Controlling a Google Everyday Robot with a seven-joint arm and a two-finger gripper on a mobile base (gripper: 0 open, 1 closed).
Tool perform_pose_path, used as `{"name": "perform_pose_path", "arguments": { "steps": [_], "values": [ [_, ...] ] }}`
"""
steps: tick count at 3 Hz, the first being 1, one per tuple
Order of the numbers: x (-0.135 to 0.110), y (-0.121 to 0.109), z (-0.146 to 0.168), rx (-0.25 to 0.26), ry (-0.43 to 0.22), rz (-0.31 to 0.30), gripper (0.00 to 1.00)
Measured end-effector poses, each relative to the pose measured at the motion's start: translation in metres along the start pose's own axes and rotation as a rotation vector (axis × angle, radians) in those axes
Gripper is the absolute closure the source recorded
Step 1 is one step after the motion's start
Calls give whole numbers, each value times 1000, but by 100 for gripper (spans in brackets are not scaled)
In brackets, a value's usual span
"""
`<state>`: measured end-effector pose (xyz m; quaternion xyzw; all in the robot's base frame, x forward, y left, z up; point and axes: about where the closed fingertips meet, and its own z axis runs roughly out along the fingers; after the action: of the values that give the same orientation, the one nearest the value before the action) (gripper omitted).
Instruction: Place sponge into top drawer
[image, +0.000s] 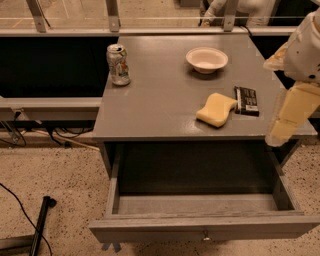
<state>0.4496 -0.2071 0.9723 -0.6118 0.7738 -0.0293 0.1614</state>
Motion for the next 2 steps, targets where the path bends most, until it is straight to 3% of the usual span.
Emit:
{"name": "perform_pose_path", "arguments": {
  "steps": [2],
  "values": [
    [-13, -51, 42, 5, 7, 72, 0]
  ]
}}
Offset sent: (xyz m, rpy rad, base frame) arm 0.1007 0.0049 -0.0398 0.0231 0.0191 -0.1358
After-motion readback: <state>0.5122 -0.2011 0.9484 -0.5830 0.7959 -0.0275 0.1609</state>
